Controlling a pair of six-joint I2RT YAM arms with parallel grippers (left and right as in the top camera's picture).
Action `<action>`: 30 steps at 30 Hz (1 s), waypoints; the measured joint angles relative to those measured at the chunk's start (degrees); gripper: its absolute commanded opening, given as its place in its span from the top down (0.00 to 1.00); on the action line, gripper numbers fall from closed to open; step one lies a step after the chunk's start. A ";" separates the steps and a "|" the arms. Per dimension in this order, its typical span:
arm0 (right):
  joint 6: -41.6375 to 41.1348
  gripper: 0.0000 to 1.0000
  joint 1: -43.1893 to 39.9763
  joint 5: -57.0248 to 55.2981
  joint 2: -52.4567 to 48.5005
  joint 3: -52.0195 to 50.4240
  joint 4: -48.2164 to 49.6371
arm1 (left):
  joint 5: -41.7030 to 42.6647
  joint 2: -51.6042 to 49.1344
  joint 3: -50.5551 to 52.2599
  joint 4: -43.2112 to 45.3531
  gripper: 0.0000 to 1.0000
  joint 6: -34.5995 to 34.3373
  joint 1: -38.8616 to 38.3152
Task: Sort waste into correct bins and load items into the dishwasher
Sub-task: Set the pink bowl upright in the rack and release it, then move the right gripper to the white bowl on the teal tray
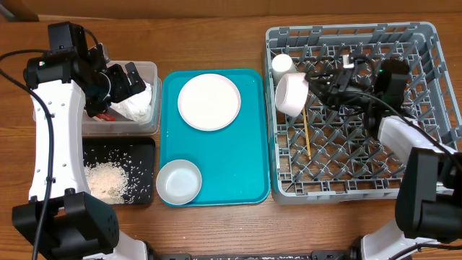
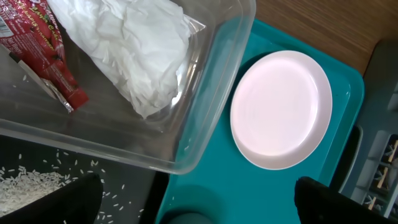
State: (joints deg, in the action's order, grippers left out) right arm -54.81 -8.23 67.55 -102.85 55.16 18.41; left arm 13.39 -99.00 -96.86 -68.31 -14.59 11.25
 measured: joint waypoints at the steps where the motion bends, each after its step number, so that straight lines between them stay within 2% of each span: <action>1: 0.09 0.61 -0.85 0.57 0.00 0.00 -0.02 | 0.00 0.00 0.00 0.00 0.00 0.00 0.00; 3: 0.28 0.56 -2.38 1.66 0.00 -0.02 0.00 | 0.00 0.00 0.00 0.00 0.00 0.00 0.00; 9: 0.59 0.52 -7.67 4.61 0.00 -0.02 0.00 | 0.00 0.00 0.00 0.00 0.00 0.00 0.00; 23: 0.57 0.56 -12.20 7.23 1.03 -0.02 -0.33 | 0.00 0.00 0.00 0.00 0.00 0.00 0.00; 28: 0.98 0.56 -12.02 3.43 6.64 -0.04 -5.57 | 0.00 0.00 0.00 0.00 0.00 0.00 0.00; 30: 2.62 0.56 -11.74 -0.33 10.29 0.13 -11.72 | -0.04 0.00 0.00 0.09 0.00 0.00 0.00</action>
State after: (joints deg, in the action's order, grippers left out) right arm -52.18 -19.97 67.22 -92.55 55.29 6.70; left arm 13.34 -99.00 -96.86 -68.23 -14.59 11.25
